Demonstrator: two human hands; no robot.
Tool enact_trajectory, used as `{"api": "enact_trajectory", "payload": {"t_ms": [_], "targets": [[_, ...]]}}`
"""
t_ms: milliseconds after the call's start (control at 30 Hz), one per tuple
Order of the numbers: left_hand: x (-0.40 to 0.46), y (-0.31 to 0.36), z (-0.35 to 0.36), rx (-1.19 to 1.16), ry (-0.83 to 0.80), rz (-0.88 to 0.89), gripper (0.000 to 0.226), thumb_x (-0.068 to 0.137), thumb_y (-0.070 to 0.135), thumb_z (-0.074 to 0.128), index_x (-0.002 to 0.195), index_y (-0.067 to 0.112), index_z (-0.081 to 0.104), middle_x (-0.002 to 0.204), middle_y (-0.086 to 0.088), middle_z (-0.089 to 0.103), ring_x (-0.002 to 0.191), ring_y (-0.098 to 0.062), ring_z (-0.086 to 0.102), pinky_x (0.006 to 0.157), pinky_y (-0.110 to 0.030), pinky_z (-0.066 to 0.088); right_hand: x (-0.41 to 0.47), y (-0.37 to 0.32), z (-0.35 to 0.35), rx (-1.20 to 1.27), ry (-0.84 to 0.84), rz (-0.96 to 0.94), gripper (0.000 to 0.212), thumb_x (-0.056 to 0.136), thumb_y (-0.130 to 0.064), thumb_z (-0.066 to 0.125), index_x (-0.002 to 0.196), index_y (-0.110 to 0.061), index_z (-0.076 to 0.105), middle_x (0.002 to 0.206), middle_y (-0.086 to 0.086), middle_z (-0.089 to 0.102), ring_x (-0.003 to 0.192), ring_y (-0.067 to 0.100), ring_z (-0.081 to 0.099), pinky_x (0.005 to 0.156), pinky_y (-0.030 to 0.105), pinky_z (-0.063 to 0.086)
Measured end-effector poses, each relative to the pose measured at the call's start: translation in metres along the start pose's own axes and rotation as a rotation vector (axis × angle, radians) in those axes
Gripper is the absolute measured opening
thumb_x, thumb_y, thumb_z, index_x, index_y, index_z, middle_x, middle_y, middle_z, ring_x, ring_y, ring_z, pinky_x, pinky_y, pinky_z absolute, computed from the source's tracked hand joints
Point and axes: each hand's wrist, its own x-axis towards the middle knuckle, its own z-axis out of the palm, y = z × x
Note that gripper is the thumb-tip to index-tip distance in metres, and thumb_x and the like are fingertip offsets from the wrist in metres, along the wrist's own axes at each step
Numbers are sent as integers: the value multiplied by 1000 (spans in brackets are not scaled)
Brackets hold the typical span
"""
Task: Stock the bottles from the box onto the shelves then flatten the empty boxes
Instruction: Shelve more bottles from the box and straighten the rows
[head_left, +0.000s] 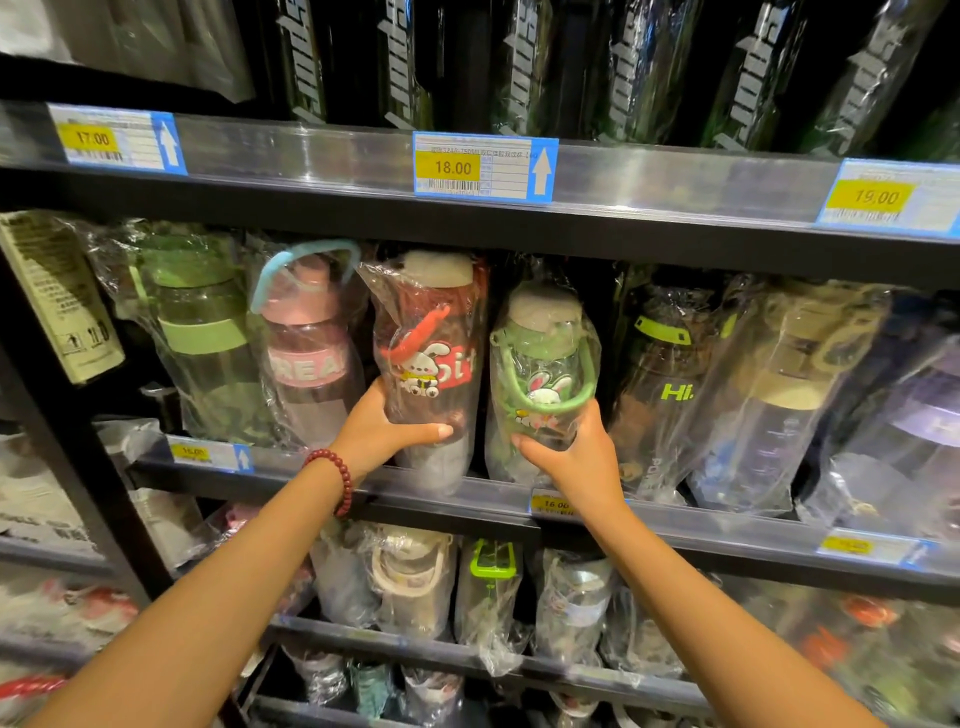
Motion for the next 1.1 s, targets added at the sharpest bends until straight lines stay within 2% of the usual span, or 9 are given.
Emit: {"api": "enact_trajectory", "payload": {"t_ms": [200,300,367,533,667,767,867,1000,1100], "targets": [[-3,-1,-1,-13,15,-20,70,65,8,83,123,17,46,107,10,60,97,-6,59,94,-30,47,-1,-6,-4,-68,-7,41,58,71,-30,81,110,-26,38,107,-7,55,94,9,53,65,9,38],[-9,1,-3,56,50,4,89,64,18,85,136,13,32,125,4,49,111,-11,50,95,-28,42,-4,-6,-8,-120,-2,33,58,70,-33,82,106,-18,39,102,-7,54,94,14,52,64,15,38],[-16,4,-4,42,74,4,97,64,18,84,141,12,26,132,-1,46,113,-14,50,95,-30,44,-7,-7,-12,-151,-8,10,62,70,-34,82,112,-15,41,114,-1,56,104,18,54,74,21,40],[-54,13,-9,-57,124,-58,89,74,11,77,144,15,24,141,-11,42,123,-25,49,94,-34,45,-28,-14,-26,-162,-14,-20,85,74,-29,80,142,-13,30,141,5,44,126,21,45,98,31,41],[-109,9,-14,-45,215,-71,79,76,11,75,141,15,30,128,-7,49,115,-22,55,92,-31,47,-68,-12,-38,-33,17,-49,72,79,-23,75,138,-16,36,137,4,46,123,17,46,95,28,40],[-166,-9,-13,-13,285,-145,71,76,11,75,136,14,37,123,-5,50,110,-19,55,91,-28,46,-109,-3,-38,43,28,-134,58,80,-16,74,130,-15,45,128,2,51,117,15,49,100,35,43],[-231,-39,-7,10,378,-274,59,78,9,74,128,13,43,114,-5,50,103,-18,52,90,-27,44,-153,18,-18,50,-193,-119,53,79,-13,75,126,-12,48,122,1,53,115,17,52,98,32,43],[-333,-84,-2,36,506,-546,60,81,12,71,132,5,41,122,-6,48,110,-16,49,88,-22,45,-217,42,26,17,-661,75,54,81,-17,74,128,-10,48,122,3,52,109,14,50,86,17,42],[-420,-117,-10,77,616,-763,60,80,17,73,131,7,45,123,-11,54,110,-21,52,85,-29,43,-269,53,60,32,-917,246,56,77,-16,77,125,-5,49,115,9,56,103,18,54,84,25,43]]}}
